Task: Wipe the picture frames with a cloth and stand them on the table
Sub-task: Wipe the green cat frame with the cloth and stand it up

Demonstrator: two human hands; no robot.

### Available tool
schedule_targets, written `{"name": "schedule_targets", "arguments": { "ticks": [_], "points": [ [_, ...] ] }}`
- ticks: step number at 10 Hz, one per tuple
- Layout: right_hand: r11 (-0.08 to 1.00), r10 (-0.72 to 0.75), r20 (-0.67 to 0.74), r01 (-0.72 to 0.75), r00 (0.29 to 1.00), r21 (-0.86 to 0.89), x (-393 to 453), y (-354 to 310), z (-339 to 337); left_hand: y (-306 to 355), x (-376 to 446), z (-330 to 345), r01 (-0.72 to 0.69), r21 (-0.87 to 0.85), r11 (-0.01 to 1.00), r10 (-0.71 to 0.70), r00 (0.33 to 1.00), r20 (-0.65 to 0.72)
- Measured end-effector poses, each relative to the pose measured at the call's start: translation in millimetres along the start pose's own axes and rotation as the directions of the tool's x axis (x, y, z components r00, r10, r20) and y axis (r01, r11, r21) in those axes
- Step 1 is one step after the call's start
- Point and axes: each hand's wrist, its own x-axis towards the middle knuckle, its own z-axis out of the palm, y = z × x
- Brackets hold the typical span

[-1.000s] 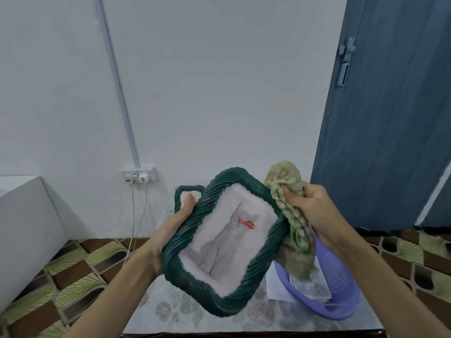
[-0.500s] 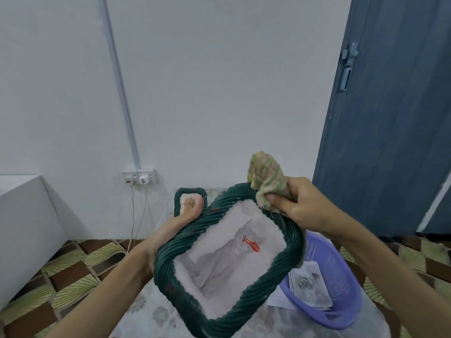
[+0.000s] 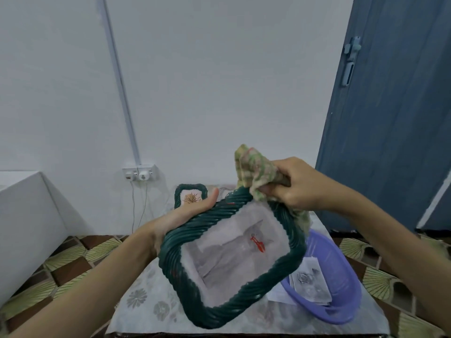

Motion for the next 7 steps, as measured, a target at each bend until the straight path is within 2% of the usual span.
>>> {"name": "schedule_targets", "arguments": {
  "ticks": [1,2,3,4,5,6,7],
  "points": [
    [0.984,0.085,-0.138,-0.062,0.987,0.164,3,4,4,9,-7,9,-0.018,0.031,0.999,0.017,0.999,0.035],
    [0.93,0.055,0.223,-0.131,0.973,0.343,-7,7,-14,23,-34,24,-0.026,-0.013,1.0,0.029,0.948,0.316],
    [0.987,0.034,0.265,-0.075,0.964,0.146,-10,9,-14,23,-30,21,-0.018,0.0,1.0,0.017,0.932,0.362],
    [0.999,0.05,0.003,-0.05,0.999,0.005,-4,7,7,19,-26,21,0.028,-0.004,1.0,-0.025,0.942,0.335],
    [0.963,0.184,-0.147,-0.148,0.972,0.226,2,13,17,20,-31,26,0.024,-0.022,0.999,-0.015,0.944,0.329],
    [0.657,0.429,-0.112,-0.225,0.897,0.719,5,19,3,28,-39,32,-0.07,0.013,0.997,0.065,0.975,0.212],
    [0.48,0.38,-0.005,-0.193,0.925,0.856,-5,31,-19,23,-33,22,-0.154,-0.099,0.983,0.168,0.975,0.148]
  ]
}}
